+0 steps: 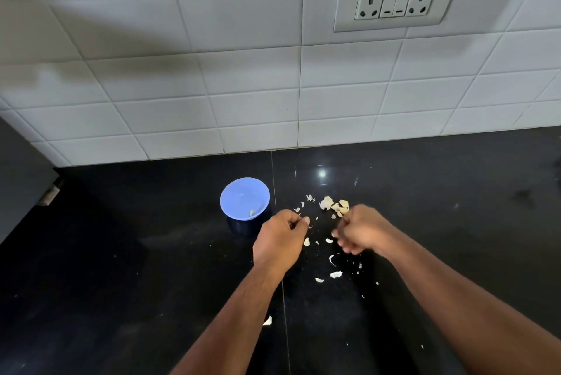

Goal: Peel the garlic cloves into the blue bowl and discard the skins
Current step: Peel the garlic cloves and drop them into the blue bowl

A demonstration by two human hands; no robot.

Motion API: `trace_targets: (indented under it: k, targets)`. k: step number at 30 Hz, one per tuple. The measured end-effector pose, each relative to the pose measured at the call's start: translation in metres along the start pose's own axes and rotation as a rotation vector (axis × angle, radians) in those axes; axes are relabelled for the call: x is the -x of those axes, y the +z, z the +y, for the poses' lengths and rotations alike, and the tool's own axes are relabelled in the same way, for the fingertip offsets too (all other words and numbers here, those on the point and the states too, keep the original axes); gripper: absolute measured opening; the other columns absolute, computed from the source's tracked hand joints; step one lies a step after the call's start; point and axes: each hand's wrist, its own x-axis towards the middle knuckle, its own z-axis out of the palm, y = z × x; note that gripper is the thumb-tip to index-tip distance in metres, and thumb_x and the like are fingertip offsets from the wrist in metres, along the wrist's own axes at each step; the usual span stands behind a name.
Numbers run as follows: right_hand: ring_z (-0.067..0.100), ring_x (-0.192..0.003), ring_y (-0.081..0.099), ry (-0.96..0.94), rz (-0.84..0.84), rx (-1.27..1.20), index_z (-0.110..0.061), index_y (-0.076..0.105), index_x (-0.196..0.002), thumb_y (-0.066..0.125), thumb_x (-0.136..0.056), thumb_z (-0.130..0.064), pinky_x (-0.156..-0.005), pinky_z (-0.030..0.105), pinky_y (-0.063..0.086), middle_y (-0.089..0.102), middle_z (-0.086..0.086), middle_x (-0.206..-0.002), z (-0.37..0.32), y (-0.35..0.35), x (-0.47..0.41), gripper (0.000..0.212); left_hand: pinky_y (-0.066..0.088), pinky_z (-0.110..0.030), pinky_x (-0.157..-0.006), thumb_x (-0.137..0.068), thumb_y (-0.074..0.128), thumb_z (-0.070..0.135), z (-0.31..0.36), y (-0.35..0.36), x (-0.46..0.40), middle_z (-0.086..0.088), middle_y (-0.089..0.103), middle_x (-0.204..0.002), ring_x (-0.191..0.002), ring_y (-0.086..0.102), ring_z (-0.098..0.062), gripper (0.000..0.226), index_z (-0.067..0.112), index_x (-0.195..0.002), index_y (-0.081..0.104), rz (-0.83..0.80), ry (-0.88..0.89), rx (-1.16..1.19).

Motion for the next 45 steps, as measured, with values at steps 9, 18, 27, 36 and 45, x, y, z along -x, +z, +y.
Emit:
trace_targets:
  k: [9, 18, 27, 36, 45]
  targets:
    - [0.021, -0.072, 0.077, -0.049, 0.111, 0.149, -0.014, 0.073, -0.085, 0.066, -0.1, -0.03, -0.073, 0.038, 0.064, 0.079, -0.001, -0.075, 0.011, 0.021, 0.0, 0.024, 0.063, -0.037, -0.079, -0.103, 0.06, 0.037, -0.008, 0.004, -0.011, 0.011, 0.073, -0.103, -0.091, 0.07, -0.008, 0.012, 0.039, -0.112, 0.068, -0.092, -0.029, 0.208]
    - [0.015, -0.081, 0.071, -0.202, -0.122, -0.452, -0.006, 0.071, -0.097, 0.065, -0.103, -0.02, -0.076, 0.029, 0.057, 0.074, 0.005, -0.083, 0.015, 0.024, 0.026, 0.017, 0.051, -0.025, -0.054, -0.109, 0.057, 0.019, 0.005, 0.013, -0.017, -0.001, 0.074, -0.083, -0.069, 0.067, -0.007, 0.019, 0.017, -0.112, 0.075, -0.403, -0.129, 0.487]
    - [0.025, -0.092, 0.073, -0.29, 0.03, -0.682, -0.004, 0.075, -0.114, 0.069, -0.1, -0.013, -0.092, 0.045, 0.062, 0.076, 0.022, -0.102, 0.015, 0.027, 0.035, 0.018, 0.06, -0.03, -0.06, -0.097, 0.077, 0.012, 0.017, 0.021, -0.02, -0.013, 0.075, -0.087, -0.071, 0.072, -0.017, 0.012, 0.004, -0.104, 0.071, -0.287, -0.076, 0.638]
    - [0.021, -0.081, 0.074, -0.303, 0.224, -0.572, -0.007, 0.075, -0.105, 0.07, -0.093, 0.003, -0.074, 0.032, 0.062, 0.077, 0.014, -0.09, 0.016, 0.026, 0.028, 0.017, 0.067, -0.042, -0.08, -0.098, 0.075, 0.01, 0.019, 0.029, -0.017, -0.014, 0.08, -0.095, -0.092, 0.08, -0.025, 0.008, 0.005, -0.104, 0.078, -0.218, -0.154, 0.832]
    - [0.003, -0.068, 0.067, -0.459, 0.223, 0.178, -0.03, 0.071, -0.082, 0.074, -0.094, -0.025, -0.065, 0.028, 0.054, 0.072, -0.012, -0.077, 0.005, -0.019, 0.001, 0.013, 0.063, -0.031, -0.066, -0.103, 0.067, 0.016, 0.036, 0.046, -0.031, -0.008, 0.071, -0.093, -0.083, 0.07, -0.016, 0.011, 0.01, -0.108, 0.074, 0.064, -0.243, 0.84]
